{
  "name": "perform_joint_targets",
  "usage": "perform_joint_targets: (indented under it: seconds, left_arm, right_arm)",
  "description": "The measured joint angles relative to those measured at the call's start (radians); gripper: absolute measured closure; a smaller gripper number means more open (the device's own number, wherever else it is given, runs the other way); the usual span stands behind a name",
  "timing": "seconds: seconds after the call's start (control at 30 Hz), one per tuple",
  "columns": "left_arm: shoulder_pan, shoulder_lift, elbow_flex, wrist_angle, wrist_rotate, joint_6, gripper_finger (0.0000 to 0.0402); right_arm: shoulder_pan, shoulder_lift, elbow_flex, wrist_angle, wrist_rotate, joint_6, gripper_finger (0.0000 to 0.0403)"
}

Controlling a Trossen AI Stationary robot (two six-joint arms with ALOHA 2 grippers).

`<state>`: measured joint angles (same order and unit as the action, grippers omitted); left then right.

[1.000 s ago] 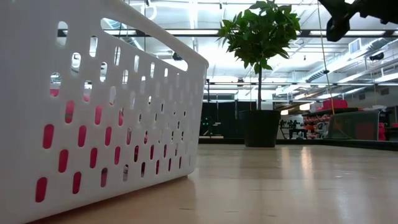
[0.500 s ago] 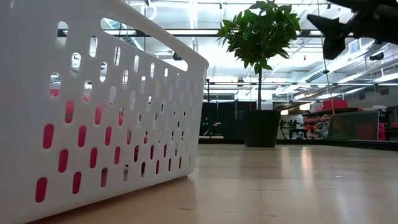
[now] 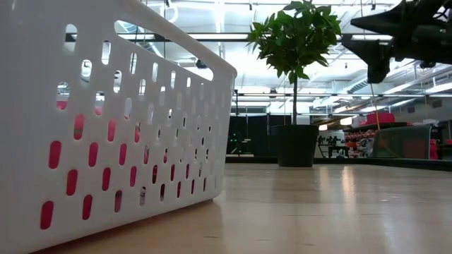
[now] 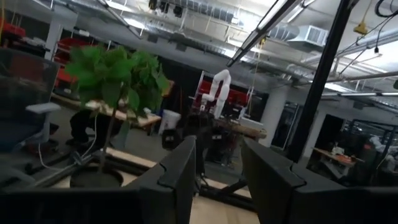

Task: Pick and placing Produce into tupperware
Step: Return to Home Position

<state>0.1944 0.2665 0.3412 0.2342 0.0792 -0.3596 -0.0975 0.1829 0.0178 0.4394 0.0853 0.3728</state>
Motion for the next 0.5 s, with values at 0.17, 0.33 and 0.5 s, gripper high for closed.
perform_joint_targets:
  seconds: [0.17, 0.33, 0.5]
  left_arm:
    - [-0.002, 0.002, -0.13, 0.171, 0.0, -0.06, 0.0259]
    - [-0.002, 0.002, -0.214, 0.223, 0.0, -0.094, 0.0256]
    - [-0.002, 0.002, -0.278, 0.221, 0.0, -0.13, 0.0264]
  right_arm:
    - [-0.002, 0.001, 0.003, -0.003, 0.001, -0.113, 0.0171]
    - [-0.002, 0.0, 0.003, -0.001, 0.0, -0.138, 0.0174]
    - [-0.002, 0.0, 0.003, -0.001, 0.0, -0.138, 0.0174]
